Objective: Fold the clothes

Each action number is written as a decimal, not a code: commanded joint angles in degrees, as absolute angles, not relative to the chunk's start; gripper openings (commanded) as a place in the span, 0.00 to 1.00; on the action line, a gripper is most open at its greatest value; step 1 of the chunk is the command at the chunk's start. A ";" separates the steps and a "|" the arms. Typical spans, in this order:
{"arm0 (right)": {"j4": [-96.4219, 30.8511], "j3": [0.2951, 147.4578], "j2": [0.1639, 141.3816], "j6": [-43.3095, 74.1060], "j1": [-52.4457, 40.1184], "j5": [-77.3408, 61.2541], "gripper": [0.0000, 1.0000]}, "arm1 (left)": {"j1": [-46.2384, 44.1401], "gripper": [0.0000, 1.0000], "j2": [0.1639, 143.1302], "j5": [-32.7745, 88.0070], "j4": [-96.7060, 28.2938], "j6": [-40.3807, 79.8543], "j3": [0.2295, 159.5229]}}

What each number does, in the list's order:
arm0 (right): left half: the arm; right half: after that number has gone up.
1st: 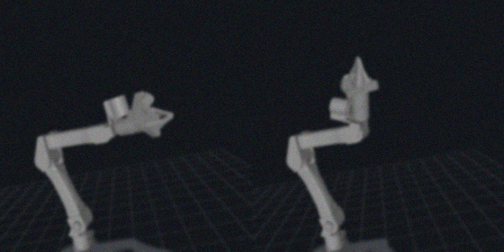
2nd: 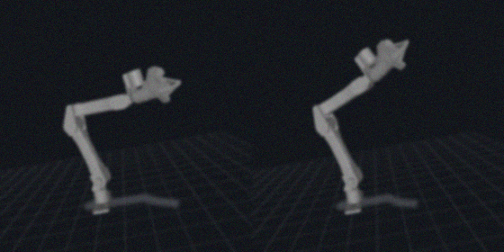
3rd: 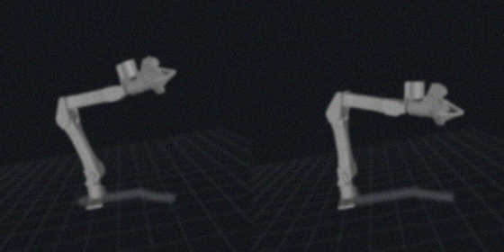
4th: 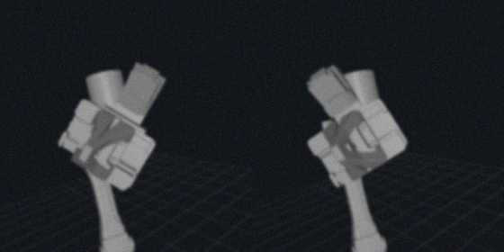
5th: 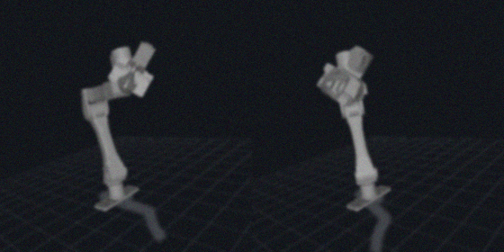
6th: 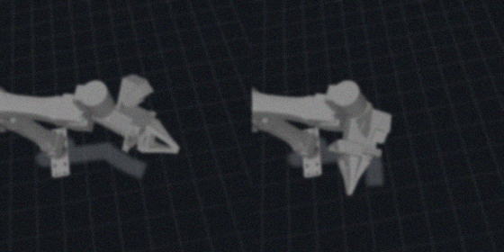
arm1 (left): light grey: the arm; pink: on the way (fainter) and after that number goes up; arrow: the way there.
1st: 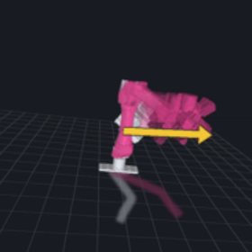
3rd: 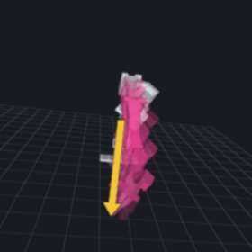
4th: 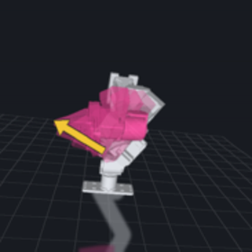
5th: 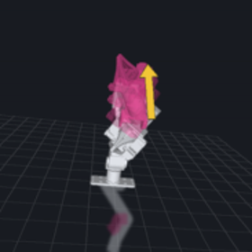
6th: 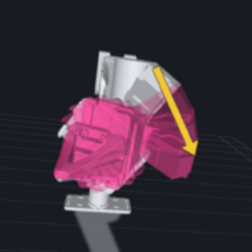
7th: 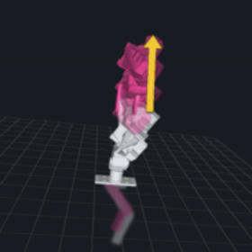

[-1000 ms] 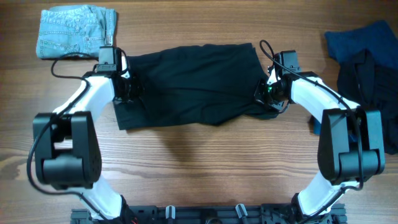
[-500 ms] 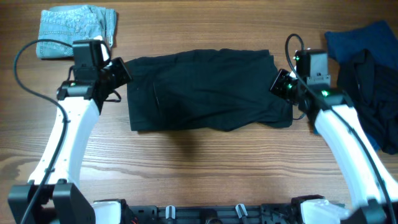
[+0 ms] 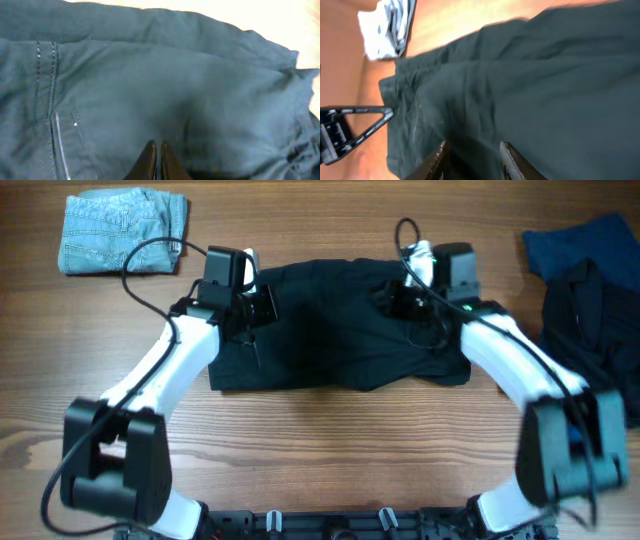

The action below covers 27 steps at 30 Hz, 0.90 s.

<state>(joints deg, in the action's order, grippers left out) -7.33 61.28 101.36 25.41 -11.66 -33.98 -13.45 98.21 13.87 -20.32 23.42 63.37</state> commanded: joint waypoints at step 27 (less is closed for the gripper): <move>-13.96 69.82 121.51 25.54 -12.03 -14.59 0.33 | -13.21 0.04 114.34 -3.70 -15.31 25.93 63.33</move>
